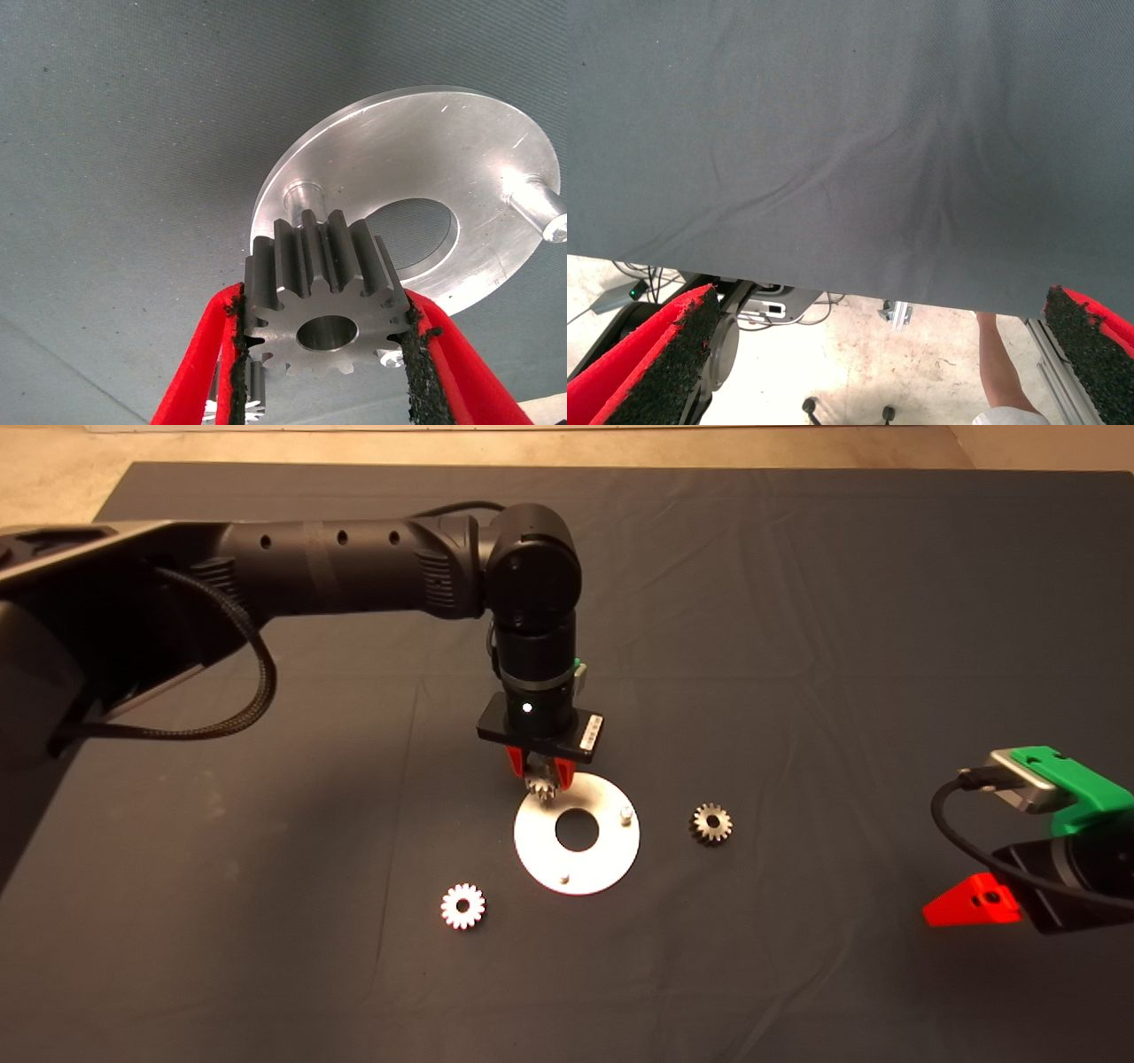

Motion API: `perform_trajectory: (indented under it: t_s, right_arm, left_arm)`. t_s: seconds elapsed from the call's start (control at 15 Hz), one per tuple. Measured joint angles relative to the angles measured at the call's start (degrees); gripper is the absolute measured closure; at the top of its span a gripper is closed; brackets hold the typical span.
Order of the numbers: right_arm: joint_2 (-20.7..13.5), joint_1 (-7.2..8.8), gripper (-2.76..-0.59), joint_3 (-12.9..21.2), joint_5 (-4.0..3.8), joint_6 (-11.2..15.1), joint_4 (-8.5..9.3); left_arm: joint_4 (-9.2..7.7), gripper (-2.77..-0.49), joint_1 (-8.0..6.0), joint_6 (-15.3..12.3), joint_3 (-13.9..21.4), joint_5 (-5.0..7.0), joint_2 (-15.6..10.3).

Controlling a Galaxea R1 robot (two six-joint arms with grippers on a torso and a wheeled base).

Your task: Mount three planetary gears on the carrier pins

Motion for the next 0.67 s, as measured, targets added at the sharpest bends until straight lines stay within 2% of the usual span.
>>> perform_trajectory:
  t_s: [0.67]
  right_arm:
    - [0.0,0.0,-2.73,0.0,-0.01,0.0,0.01]
  left_arm:
    - [0.01,-0.93,0.63,-0.05,0.02,0.0,-0.13]
